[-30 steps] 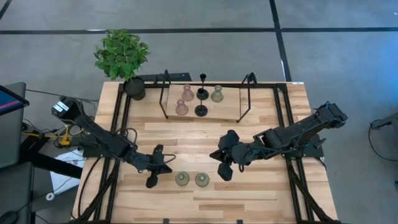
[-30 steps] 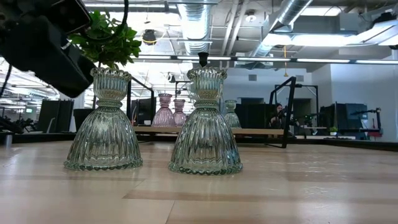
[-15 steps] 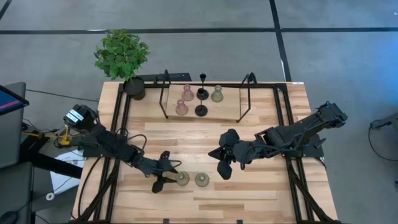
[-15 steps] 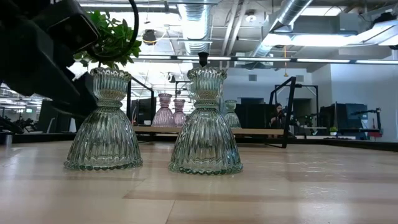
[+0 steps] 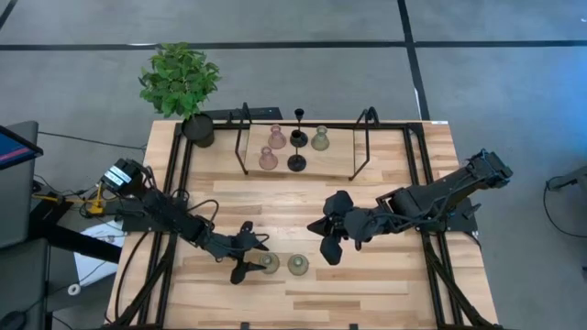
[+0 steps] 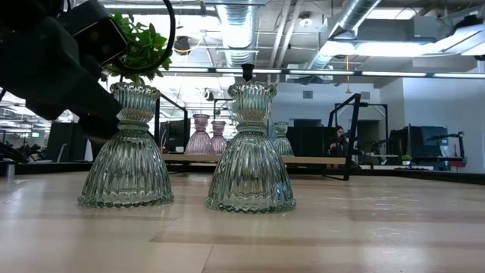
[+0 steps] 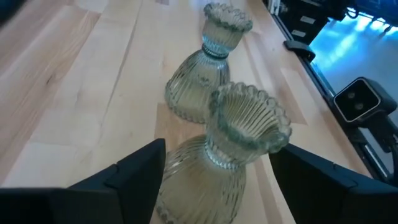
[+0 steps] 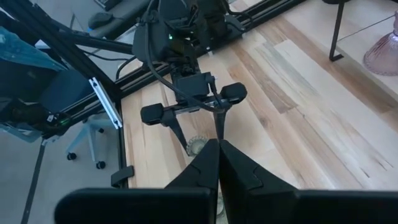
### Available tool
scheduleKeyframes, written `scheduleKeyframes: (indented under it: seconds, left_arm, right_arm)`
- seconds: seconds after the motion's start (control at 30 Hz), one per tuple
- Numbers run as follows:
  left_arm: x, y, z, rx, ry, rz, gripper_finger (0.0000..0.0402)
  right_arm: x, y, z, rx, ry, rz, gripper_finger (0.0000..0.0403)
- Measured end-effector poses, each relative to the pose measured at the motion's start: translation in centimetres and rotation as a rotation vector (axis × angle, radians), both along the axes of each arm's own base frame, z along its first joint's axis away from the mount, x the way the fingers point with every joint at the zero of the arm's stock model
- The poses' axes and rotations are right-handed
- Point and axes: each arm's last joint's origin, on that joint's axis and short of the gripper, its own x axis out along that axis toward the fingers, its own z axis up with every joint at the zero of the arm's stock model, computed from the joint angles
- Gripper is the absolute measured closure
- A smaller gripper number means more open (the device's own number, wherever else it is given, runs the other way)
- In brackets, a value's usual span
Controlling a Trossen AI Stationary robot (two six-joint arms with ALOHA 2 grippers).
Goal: Pick & Place candle stick holders
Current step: Put the green candle holder on the shelf aligned with the green candle holder
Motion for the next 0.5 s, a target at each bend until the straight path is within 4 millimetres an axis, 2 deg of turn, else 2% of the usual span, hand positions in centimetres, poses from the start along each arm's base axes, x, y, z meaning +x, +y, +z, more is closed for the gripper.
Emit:
scheduleKeyframes:
  seconds: [0.5]
  left_arm:
    - [0.49, -0.31, 0.53, -0.017, -0.026, 0.001, 0.0116]
  right_arm:
    - [0.00, 0.00, 0.00, 0.001, 0.000, -0.001, 0.0403]
